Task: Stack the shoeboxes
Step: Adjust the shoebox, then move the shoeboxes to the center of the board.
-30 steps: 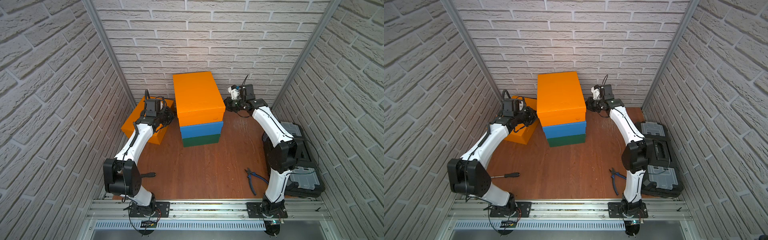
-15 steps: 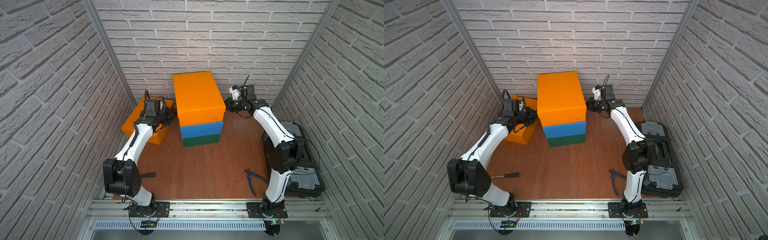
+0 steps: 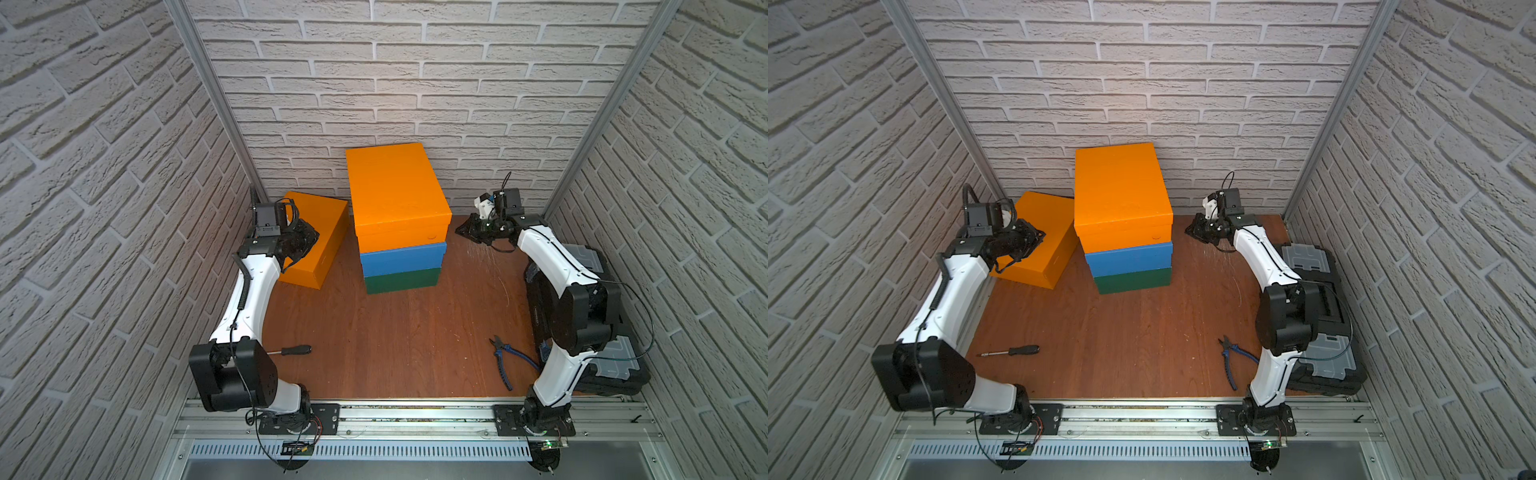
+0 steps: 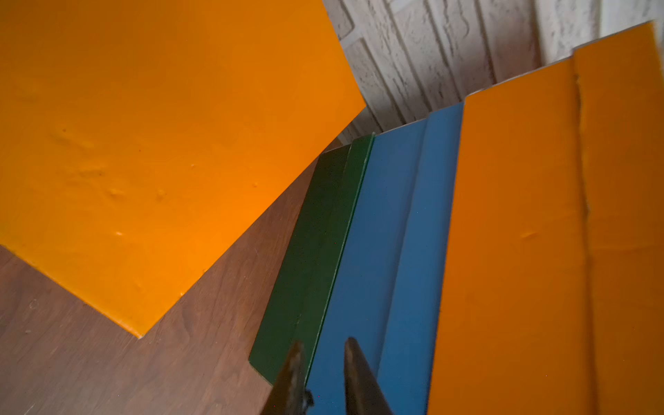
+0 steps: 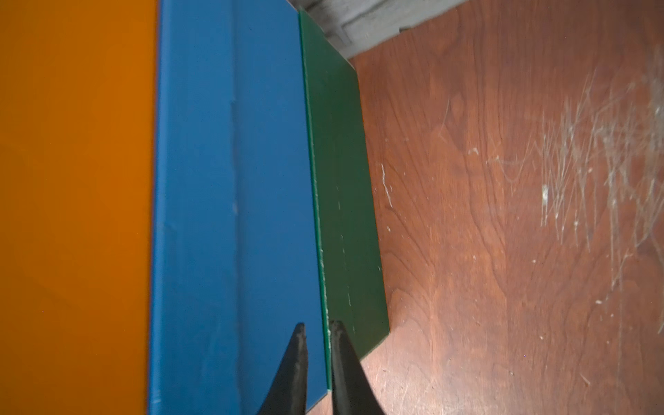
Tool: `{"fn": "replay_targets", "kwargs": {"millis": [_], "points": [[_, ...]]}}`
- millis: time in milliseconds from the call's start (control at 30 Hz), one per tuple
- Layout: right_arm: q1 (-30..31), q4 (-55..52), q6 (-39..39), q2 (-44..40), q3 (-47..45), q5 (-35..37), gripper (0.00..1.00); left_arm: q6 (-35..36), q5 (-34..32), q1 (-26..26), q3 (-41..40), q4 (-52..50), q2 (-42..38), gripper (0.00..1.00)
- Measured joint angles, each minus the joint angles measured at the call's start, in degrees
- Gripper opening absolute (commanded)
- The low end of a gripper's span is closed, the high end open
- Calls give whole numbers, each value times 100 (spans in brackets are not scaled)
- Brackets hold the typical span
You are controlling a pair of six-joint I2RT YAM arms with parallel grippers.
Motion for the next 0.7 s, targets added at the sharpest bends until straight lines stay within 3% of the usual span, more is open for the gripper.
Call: {"fn": "replay_targets", "kwargs": {"millis": [433,700], "points": [[7,575,142,640,-734,-326,16,-267,133,-863,-297,595,1700,19],[179,1038,319,1108,-1060,-570,15,-492,221,-1143,-315,1231,2249,18]]}}
